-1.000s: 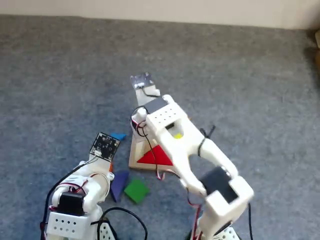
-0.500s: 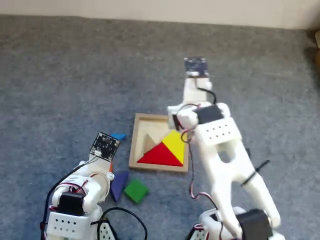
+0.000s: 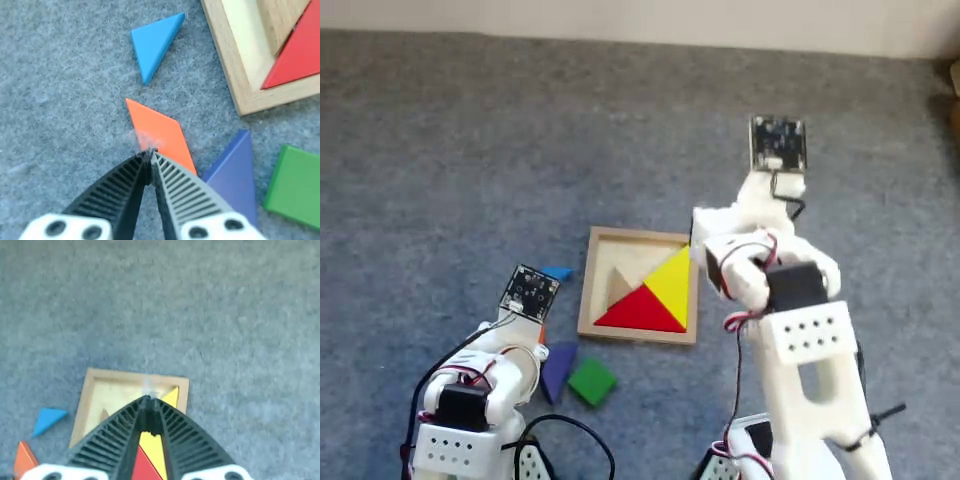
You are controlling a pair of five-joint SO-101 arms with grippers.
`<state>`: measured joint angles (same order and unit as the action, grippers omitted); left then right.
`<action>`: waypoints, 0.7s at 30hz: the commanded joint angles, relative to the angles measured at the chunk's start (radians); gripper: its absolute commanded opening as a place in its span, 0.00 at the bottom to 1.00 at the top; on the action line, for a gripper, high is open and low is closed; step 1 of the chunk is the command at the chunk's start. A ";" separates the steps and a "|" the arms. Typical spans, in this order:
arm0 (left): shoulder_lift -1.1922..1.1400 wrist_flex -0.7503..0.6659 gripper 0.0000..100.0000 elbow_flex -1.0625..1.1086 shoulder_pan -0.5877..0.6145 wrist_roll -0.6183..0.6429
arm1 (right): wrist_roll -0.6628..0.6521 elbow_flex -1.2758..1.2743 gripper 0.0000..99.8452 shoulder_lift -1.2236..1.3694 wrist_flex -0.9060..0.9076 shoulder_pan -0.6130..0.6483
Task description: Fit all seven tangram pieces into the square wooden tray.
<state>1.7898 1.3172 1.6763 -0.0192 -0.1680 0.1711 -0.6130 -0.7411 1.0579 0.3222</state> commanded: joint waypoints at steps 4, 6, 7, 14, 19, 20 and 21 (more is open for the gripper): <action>0.031 0.003 0.00 0.019 0.012 -0.008 | -0.100 -0.156 0.01 -0.199 -0.005 -0.018; 0.031 0.003 0.00 0.019 0.012 -0.008 | -0.107 -0.209 0.01 -0.251 -0.005 -0.019; 0.031 0.003 0.00 0.019 0.012 -0.008 | -0.107 -0.239 0.01 -0.275 -0.005 -0.019; 0.031 0.003 0.00 0.019 0.012 -0.008 | -0.107 -0.447 0.01 -0.473 -0.005 -0.019; 0.031 0.003 0.00 0.019 0.012 -0.008 | -0.109 -0.599 0.01 -0.616 -0.005 -0.019; 0.031 0.003 0.00 0.019 0.012 -0.008 | -0.109 -0.625 0.01 -0.642 -0.005 -0.019; 0.031 0.003 0.00 0.019 0.012 -0.008 | -0.109 -0.650 0.01 -0.667 -0.005 -0.019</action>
<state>1.7898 1.3172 1.6763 -0.0192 -0.1680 0.0790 -1.2022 -1.3027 1.0579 0.3161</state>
